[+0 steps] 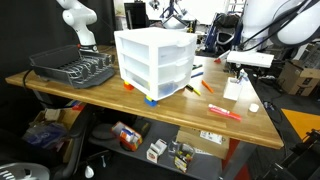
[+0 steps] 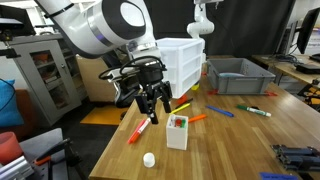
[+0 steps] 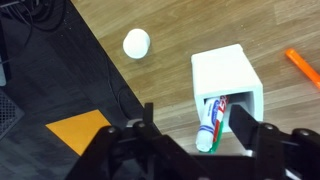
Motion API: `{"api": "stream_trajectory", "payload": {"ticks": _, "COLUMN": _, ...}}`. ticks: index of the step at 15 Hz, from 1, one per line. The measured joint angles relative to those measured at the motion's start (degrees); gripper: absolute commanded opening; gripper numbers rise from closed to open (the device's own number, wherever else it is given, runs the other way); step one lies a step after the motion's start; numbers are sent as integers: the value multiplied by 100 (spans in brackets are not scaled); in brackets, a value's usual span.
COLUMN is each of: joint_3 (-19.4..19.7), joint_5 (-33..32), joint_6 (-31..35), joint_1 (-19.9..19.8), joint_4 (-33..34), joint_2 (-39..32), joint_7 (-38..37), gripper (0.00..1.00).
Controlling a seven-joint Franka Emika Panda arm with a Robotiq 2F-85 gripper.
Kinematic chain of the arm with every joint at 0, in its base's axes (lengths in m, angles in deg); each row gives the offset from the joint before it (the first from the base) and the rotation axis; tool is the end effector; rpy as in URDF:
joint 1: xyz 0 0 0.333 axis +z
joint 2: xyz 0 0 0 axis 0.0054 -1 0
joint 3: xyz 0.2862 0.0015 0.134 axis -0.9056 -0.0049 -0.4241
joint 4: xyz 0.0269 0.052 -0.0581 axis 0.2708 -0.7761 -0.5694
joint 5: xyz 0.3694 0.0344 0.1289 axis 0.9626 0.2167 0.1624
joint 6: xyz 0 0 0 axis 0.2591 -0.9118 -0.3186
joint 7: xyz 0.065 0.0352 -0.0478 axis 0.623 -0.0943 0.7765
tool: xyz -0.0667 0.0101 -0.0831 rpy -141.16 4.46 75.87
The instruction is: Take the white and blue marker out of the pen holder and put it on the table
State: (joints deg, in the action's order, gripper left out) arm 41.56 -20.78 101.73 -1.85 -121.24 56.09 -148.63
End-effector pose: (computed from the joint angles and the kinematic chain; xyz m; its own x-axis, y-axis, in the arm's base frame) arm 0.4742 -0.0255 0.2299 0.3669 -0.8722 0.3234 -0.9300 -0.3522 0.1053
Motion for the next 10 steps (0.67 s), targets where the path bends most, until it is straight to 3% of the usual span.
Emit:
{"api": "stream_trajectory", "payload": {"ticks": 6, "joint_3": 245, "joint_5": -402, "joint_6": 0, "joint_1": 150, "joint_4": 238, "joint_2": -323, "joint_7": -114, "gripper": 79}}
{"api": "stream_trajectory", "payload": {"ticks": 9, "joint_3": 307, "joint_5": -636, "joint_6": -2, "joint_1": 232, "joint_4": 358, "joint_2": -518, "joint_7": -137, "gripper": 68}}
{"api": "stream_trajectory", "payload": {"ticks": 10, "joint_3": 316, "joint_5": -691, "joint_6": -2, "joint_1": 257, "joint_4": 394, "joint_2": -570, "joint_7": -140, "gripper": 54}}
